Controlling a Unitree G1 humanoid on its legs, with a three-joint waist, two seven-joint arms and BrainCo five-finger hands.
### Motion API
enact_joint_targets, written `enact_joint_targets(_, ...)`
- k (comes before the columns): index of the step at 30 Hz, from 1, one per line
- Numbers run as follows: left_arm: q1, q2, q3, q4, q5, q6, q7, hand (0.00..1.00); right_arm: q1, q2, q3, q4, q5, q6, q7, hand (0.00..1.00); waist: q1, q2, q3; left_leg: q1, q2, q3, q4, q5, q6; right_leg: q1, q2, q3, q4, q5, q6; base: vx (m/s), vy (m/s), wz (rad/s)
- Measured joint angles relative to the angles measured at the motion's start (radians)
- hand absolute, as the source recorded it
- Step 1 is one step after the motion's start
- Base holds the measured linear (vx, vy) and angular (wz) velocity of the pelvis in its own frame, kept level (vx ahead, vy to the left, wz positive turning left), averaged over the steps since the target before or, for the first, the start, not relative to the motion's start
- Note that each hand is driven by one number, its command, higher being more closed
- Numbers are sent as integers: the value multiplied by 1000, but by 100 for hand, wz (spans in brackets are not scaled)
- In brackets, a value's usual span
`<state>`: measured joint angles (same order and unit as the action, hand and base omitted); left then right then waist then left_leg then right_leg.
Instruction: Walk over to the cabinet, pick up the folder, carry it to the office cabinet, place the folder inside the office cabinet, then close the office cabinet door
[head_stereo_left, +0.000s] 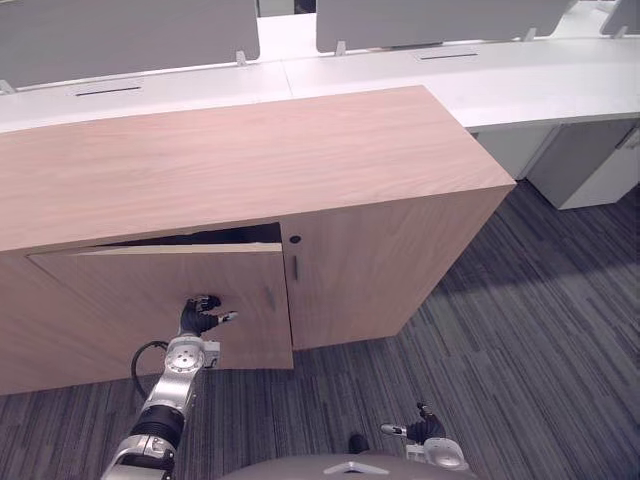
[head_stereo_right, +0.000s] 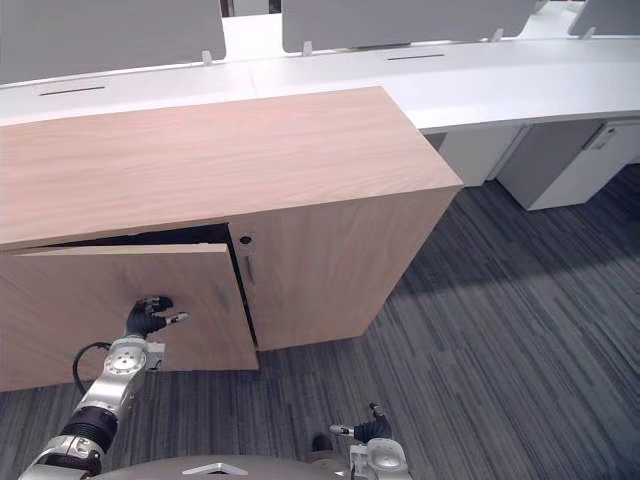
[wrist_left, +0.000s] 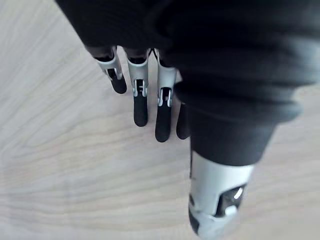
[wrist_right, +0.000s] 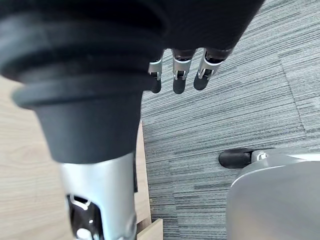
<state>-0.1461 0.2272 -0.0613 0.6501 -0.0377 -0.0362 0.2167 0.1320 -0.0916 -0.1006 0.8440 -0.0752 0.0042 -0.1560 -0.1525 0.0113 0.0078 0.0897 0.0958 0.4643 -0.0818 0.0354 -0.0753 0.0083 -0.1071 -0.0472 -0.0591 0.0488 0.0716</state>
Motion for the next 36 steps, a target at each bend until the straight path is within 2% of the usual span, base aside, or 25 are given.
enact_joint_targets(3, 2, -2, -1, 0, 0, -1, -3, 0, -3, 0, 1, 10, 1, 0, 0, 0, -8, -5, 4, 18, 2, 3, 0, -4, -5, 14, 2, -1, -7, 0, 0, -6, -27, -8)
enact_joint_targets(5, 14, -6, 1, -3, 0, -7, -5, 0, -16, -1, 2, 22, 3, 0, 0, 0, -3, -6, 4, 21, 9, 1, 1, -14, -12, 9, 8, 5, -10, 2, 0, -94, -50, -16)
enact_joint_targets(8, 40, -28, 3, -13, -1, -11, -12, 0, -26, -1, 11, 37, 10, 0, 0, 0, 12, -23, 15, 15, 9, -13, 1, -16, -10, 1, 11, 15, -21, 18, 6, -99, -47, -10)
enact_joint_targets(11, 106, -51, 19, -60, -1, -15, -30, 0, -29, 1, 19, 37, 11, 0, 0, 0, 18, -43, 26, -13, -2, -95, 22, -18, -4, -11, 5, 21, -27, 26, 16, -91, -33, 7)
enact_joint_targets(13, 140, -53, 22, -93, -1, -16, -43, 0, -42, 1, 17, 39, 11, 0, -1, 0, 40, -55, 48, -54, -3, -199, 107, -50, 1, -14, -5, 31, -27, 32, 23, -92, -9, -3)
enact_joint_targets(15, 181, -66, 27, -93, -1, -17, -51, 0, -56, -7, 11, 40, 11, -1, -3, 0, 65, -41, 68, -68, -3, -267, 165, -95, -2, -17, -8, 54, -28, 45, 31, -117, 25, -34)
enact_joint_targets(20, 296, -96, 58, -65, 1, -17, -81, 0, -68, 2, 18, 43, 11, -1, -3, 0, 92, -28, 73, -34, -14, -261, 164, -143, -13, -17, -9, 97, -29, 55, 29, -94, 33, -34)
enact_joint_targets(25, 296, -122, 63, 133, 16, -15, -99, 0, -64, -14, 15, 81, 21, -2, -3, 0, 92, -17, 66, -24, -12, -292, 159, -147, -16, -11, 4, 96, -29, 54, 22, -17, -13, -7)
enact_joint_targets(27, 297, -136, 97, 250, 44, -13, -100, 0, -67, -19, 12, 101, 21, -2, -3, 0, 98, -14, 61, -13, -8, -302, 146, -146, -17, -7, 13, 96, -28, 53, 15, 37, -5, -3)
enact_joint_targets(31, 298, -134, 151, 310, 46, -9, -99, 0, -73, -25, -1, 129, 20, -1, 0, 0, 115, -10, 60, 2, 2, -304, 146, -142, -20, 4, 25, 93, -26, 56, 20, 56, 3, -2)
enact_joint_targets(36, 295, -131, 194, 357, 52, -5, -98, 0, -89, -29, -1, 160, 19, -1, 2, 0, 120, -8, 59, 17, 0, -313, 133, -137, -7, 17, 24, 68, -22, 54, 21, 23, 15, 3)
